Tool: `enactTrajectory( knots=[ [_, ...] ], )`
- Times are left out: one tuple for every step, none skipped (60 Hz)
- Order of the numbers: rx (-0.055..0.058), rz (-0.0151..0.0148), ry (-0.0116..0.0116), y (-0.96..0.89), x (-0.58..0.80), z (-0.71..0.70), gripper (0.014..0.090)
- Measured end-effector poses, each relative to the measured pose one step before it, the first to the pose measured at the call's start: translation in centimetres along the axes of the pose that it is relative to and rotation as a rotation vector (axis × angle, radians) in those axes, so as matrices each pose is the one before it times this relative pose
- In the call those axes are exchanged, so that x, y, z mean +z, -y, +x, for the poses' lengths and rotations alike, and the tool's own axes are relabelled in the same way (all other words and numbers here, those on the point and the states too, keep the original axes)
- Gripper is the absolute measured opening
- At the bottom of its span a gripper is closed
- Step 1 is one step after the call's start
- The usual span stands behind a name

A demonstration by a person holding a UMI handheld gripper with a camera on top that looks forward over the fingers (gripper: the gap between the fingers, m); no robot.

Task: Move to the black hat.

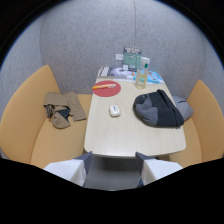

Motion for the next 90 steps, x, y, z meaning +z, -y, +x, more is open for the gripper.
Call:
enactTrajectory(
  knots=[
    [-0.0004,0.00009,-0.00164,0.008,0.002,0.032,0.0878],
    [-0.0003,-0.00003,-0.00188,0.016,0.008,0.048,0.0875],
    [-0.0003,0.00020,-0.00151,0.040,0.011,0.043,0.0877],
    [0.0003,0.00032,-0.00073,0.039,0.004,0.013,0.0878],
    [0.0001,0.00023,-0.00036,0.019,0.000,0.040,0.0877],
    [0.0003,-0.00026,-0.00059,0.006,-0.001,0.031,0.0876],
    [0.0005,0.00001,-0.00164,-0.092,-0.032,0.102,0.0876],
    [-0.0003,0.00021,-0.00069,-0.081,0.039,0.273,0.0876],
    [0.0014,-0.00052,-0.00058,0.018,-0.005,0.121,0.0877],
    [0.0014,-0.00021,0.00057,-0.006,-0.006,0.084,0.0878],
    [0.0015,0.00004,0.00055,-0.035,0.009,0.101,0.0877],
    [0.0017,0.00019,-0.00006,-0.036,0.019,0.137,0.0876],
    [0.0012,0.00011,-0.00067,-0.028,-0.026,0.211,0.0879],
    [0.0025,0.00031,-0.00419,-0.080,0.016,-0.059,0.0876],
    [-0.0019,-0.00032,-0.00042,-0.114,-0.042,0.495,0.0876],
    [-0.0007,-0.00043,-0.00122,-0.044,0.010,0.236,0.0877],
    [-0.0003,0.00011,-0.00154,-0.054,0.012,0.226,0.0877],
    [0.0011,-0.00036,-0.00319,-0.068,0.009,0.285,0.0876],
    [0.0019,-0.00121,-0.00461,-0.091,0.028,0.304,0.0876],
    [0.0021,-0.00261,-0.00402,-0.118,0.029,0.309,0.0876],
    [0.0024,-0.00288,-0.00279,-0.124,0.055,0.268,0.0876],
    [0.0024,-0.00276,-0.00178,-0.110,0.018,0.293,0.0878],
    [-0.0002,-0.00079,-0.00089,-0.211,0.030,0.617,0.0877],
    [0.0015,-0.00163,-0.00462,-0.110,0.047,0.387,0.0877],
    [0.0014,-0.00135,-0.00682,-0.093,0.054,0.416,0.0876],
    [0.0013,-0.00100,-0.00773,-0.082,0.067,0.471,0.0878],
    [0.0009,-0.00022,-0.00796,-0.079,0.077,0.528,0.0878],
    [0.0005,0.00035,-0.00820,-0.068,0.092,0.531,0.0877],
    [-0.0014,-0.00044,-0.00596,-0.046,0.013,0.654,0.0877],
    [-0.0010,-0.00111,-0.00810,-0.043,0.060,0.422,0.0877],
    [-0.0009,-0.00108,-0.00668,-0.058,0.095,0.469,0.0875],
    [0.0000,-0.00142,-0.00686,-0.080,0.099,0.480,0.0877],
    [0.0009,-0.00105,-0.00685,-0.093,0.093,0.472,0.0877],
    [0.0015,-0.00044,-0.00576,-0.066,0.093,0.418,0.0876],
    [0.0021,-0.00112,-0.00591,-0.006,-0.005,0.371,0.0877],
    [0.0006,-0.00139,-0.00415,-0.059,0.109,0.497,0.0876],
    [0.0020,-0.00128,-0.00532,-0.049,0.117,0.389,0.0875],
    [0.0024,-0.00153,-0.00660,-0.015,0.132,0.409,0.0876],
    [0.0021,-0.00099,-0.00656,0.000,0.129,0.390,0.0877],
    [0.0017,0.00147,-0.00591,-0.082,0.261,0.383,0.0878],
    [0.0009,-0.00294,-0.00432,0.092,-0.023,0.411,0.0877],
    [0.0019,-0.00108,-0.00399,0.024,0.130,0.296,0.0875],
    [0.0024,-0.00193,-0.00272,0.011,0.139,0.291,0.0874],
    [0.0025,-0.00224,-0.00161,0.022,0.128,0.235,0.0875],
    [0.0020,-0.00180,-0.00143,0.032,0.132,0.243,0.0876],
    [0.0018,-0.00060,-0.00113,0.084,0.134,0.234,0.0876],
    [0.0017,0.00044,-0.00206,0.111,0.150,0.240,0.0875],
    [0.0011,0.00164,-0.00256,0.116,0.171,0.275,0.0875],
    [0.0012,0.00133,-0.00274,0.128,0.183,0.261,0.0875],
    [0.0011,0.00135,-0.00293,0.154,0.162,0.251,0.0874],
    [0.0005,0.00212,-0.00212,0.186,0.182,0.197,0.0875],
    [0.0006,0.00239,-0.00068,0.198,0.192,0.179,0.0876],
    [0.0011,0.00272,-0.00001,0.214,0.196,0.144,0.0875],
    [0.0015,0.00249,-0.00055,0.226,0.246,0.184,0.0874],
    [0.0015,0.00140,-0.00083,0.200,0.231,0.151,0.0875],
    [0.0006,0.00089,-0.00078,0.211,0.228,0.146,0.0875],
    [0.0000,0.00130,-0.00018,0.214,0.230,0.135,0.0874],
    [0.0008,0.00166,0.00001,0.218,0.258,0.099,0.0873],
    [0.0001,0.00276,-0.00078,0.236,0.278,0.141,0.0873],
    [-0.0010,0.00214,-0.00218,0.241,0.289,0.179,0.0871],
    [-0.0021,0.00195,-0.00157,0.243,0.314,0.176,0.0873],
    [-0.0025,0.00210,-0.00100,0.219,0.325,0.140,0.0873],
    [-0.0024,0.00113,-0.00010,0.190,0.332,0.125,0.0873],
    [-0.0019,0.00021,-0.00042,0.181,0.330,0.092,0.0874],
    [-0.0010,-0.00078,-0.00158,0.178,0.259,0.070,0.0873],
    [-0.0017,-0.00062,0.00005,0.203,0.326,0.094,0.0874],
    [-0.0019,-0.00062,0.00136,0.197,0.340,0.067,0.0875],
    [-0.0018,-0.00065,0.00233,0.187,0.330,0.014,0.0875],
    [-0.0018,-0.00030,0.00187,0.211,0.333,0.045,0.0874],
    [-0.0013,0.00037,0.00110,0.220,0.363,0.077,0.0873],
    [-0.0007,0.00239,0.00013,0.211,0.595,0.017,0.0872],
    [-0.0018,0.00036,0.00031,0.189,0.350,0.027,0.0872],
    [-0.0025,-0.00058,0.00070,0.208,0.353,0.048,0.0873],
    [-0.0021,0.00019,0.00082,0.192,0.377,0.027,0.0873],
    [-0.0024,0.00072,0.00058,0.202,0.373,0.004,0.0873],
    [-0.0035,0.00072,0.00143,0.202,0.426,0.008,0.0874],
    [-0.0048,0.00000,0.00262,0.192,0.433,0.009,0.0873],
    [-0.0047,-0.00071,0.00316,0.154,0.417,-0.020,0.0874],
    [-0.0048,0.00131,0.00306,0.121,0.520,0.029,0.0875],
    [-0.0042,-0.00056,0.00169,0.219,0.369,-0.010,0.0873],
    [-0.0041,0.00080,0.00120,0.222,0.368,0.007,0.0874],
    [-0.0035,0.00132,0.00102,0.225,0.372,0.018,0.0876],
    [-0.0024,0.00108,0.00027,0.226,0.367,0.026,0.0875],
    [-0.0018,0.00092,-0.00068,0.223,0.372,0.084,0.0872],
    [-0.0012,0.00176,-0.00107,0.236,0.380,0.080,0.0874],
    [-0.0010,0.00251,-0.00113,0.226,0.379,0.065,0.0874],
    [-0.0003,0.00143,-0.00031,0.210,0.376,0.041,0.0875],
    [0.0001,0.00011,0.00003,0.166,0.339,0.047,0.0875],
    [0.0004,0.00214,-0.00183,0.204,0.581,-0.020,0.0872],
    [-0.0003,-0.00004,-0.00151,0.179,0.328,0.036,0.0872]
  ],
)
